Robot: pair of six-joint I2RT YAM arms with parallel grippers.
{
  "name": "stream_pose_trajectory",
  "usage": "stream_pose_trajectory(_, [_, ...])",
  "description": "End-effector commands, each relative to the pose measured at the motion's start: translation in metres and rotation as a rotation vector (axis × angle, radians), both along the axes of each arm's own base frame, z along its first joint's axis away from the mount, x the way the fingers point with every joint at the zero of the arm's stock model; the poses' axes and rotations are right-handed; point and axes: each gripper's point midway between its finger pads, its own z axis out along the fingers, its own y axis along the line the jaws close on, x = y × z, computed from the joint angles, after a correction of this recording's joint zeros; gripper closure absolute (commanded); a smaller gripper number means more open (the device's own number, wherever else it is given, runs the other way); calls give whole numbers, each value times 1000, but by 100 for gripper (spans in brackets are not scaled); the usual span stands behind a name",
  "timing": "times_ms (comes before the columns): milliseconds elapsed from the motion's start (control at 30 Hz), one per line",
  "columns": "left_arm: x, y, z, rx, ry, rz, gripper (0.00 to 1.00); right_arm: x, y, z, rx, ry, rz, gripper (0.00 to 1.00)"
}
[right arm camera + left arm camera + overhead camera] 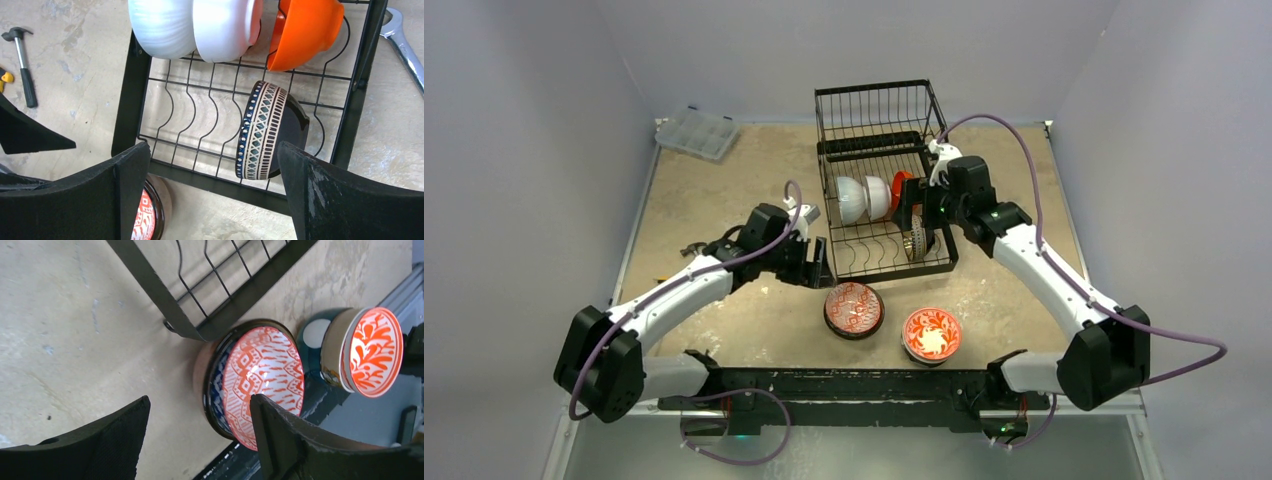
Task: Load the bowls into the dish rack
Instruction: Pick up the bowl from the center of the board.
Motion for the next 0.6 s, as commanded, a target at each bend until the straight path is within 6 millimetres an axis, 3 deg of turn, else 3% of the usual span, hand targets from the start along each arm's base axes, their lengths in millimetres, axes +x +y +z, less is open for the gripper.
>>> stream_pose_trajectory(0, [-15, -15, 11, 6, 37, -80, 30, -3, 7, 12, 52, -30, 30, 1])
stream_pose_trajectory(400, [-28, -33, -9, 182, 31, -152, 45, -9, 8, 11, 66, -29, 44, 1])
stream_pose_trajectory(567, [-26, -37, -16, 312, -32, -161, 60, -10, 6, 14, 61, -36, 39, 1])
